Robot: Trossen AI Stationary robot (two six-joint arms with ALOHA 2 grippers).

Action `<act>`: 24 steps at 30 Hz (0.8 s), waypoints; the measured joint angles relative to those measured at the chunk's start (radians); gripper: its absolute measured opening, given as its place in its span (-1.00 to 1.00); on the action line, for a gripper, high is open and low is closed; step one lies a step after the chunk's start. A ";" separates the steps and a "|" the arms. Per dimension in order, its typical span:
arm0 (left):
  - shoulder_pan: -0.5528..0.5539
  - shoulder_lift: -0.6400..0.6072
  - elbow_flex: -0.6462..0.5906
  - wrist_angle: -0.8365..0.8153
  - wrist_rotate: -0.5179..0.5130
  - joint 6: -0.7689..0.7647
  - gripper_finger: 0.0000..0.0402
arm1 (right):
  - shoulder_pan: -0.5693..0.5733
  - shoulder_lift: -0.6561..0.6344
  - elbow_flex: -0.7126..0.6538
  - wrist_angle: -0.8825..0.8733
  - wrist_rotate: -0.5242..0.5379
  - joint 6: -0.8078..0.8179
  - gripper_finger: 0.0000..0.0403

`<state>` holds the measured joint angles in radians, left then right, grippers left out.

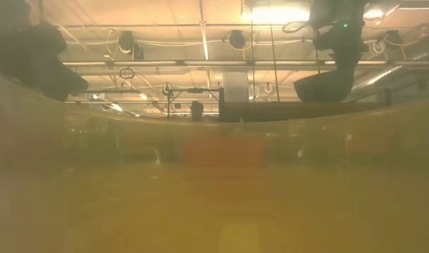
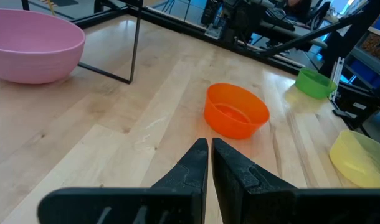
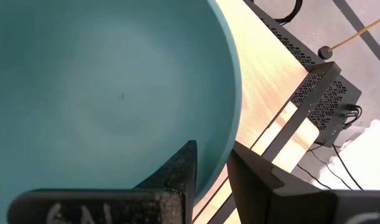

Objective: Place and stack bowls onto a shelf
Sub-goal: Put the dark blue bowl on the shelf, then stack the red bowl inside the dark blue bowl on the shelf

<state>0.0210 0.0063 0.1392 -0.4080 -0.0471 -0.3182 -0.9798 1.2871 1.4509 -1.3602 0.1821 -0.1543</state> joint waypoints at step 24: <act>0.000 0.000 0.000 0.000 0.000 0.000 -0.87 | 0.000 -0.031 0.000 0.015 0.004 -0.076 -0.60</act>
<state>0.0209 0.0063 0.1390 -0.4080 -0.0471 -0.3182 -0.9798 1.2557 1.4509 -1.3453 0.1863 -0.2298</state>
